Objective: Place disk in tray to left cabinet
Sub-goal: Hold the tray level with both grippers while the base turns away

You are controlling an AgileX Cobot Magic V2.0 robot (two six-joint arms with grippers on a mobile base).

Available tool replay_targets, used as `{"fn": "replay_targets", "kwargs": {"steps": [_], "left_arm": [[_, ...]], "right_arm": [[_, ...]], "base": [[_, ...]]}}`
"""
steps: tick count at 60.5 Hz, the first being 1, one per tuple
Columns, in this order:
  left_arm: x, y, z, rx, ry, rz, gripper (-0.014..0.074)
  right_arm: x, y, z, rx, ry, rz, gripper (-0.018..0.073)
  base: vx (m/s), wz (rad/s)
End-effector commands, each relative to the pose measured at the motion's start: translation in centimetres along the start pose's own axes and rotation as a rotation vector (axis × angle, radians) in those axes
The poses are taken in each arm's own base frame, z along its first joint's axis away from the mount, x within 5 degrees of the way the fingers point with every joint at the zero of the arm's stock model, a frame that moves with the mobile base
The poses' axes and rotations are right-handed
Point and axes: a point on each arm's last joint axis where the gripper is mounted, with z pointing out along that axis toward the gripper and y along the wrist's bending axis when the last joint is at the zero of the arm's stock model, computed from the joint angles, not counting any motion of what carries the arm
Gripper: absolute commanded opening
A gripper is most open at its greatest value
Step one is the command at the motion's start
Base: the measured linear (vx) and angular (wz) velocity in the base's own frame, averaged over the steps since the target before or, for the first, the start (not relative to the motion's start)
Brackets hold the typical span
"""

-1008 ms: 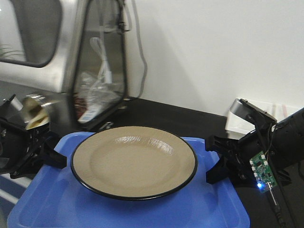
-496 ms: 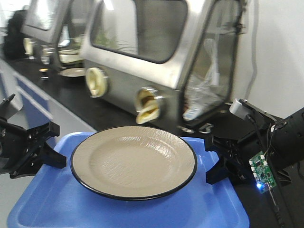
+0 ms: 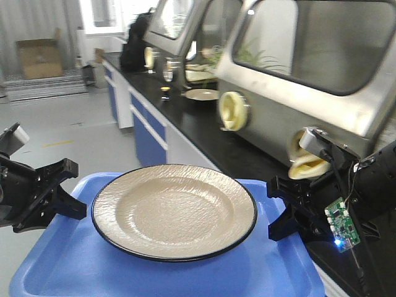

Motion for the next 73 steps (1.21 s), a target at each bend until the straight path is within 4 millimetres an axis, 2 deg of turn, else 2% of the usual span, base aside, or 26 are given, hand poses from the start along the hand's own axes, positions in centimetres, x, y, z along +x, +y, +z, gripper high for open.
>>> {"fn": "replay_targets", "kwargs": {"steps": [1, 42, 73], "left_arm": [[0.13, -3.35, -2.09, 0.170, -0.064, -0.022, 0.0000], [0.13, -3.35, -2.09, 0.170, -0.064, -0.022, 0.0000], [0.18, -3.35, -2.09, 0.170, -0.058, -0.021, 0.0000]], "right_arm": [[-0.29, 2.48, -2.15, -0.143, -0.095, -0.008, -0.0002], [-0.29, 2.48, -2.15, -0.143, -0.095, -0.008, -0.0002], [-0.30, 2.48, -2.15, -0.143, -0.096, -0.008, -0.0002]], "base": [[0.16, 0.53], [0.24, 0.47], [0.42, 0.22]]}}
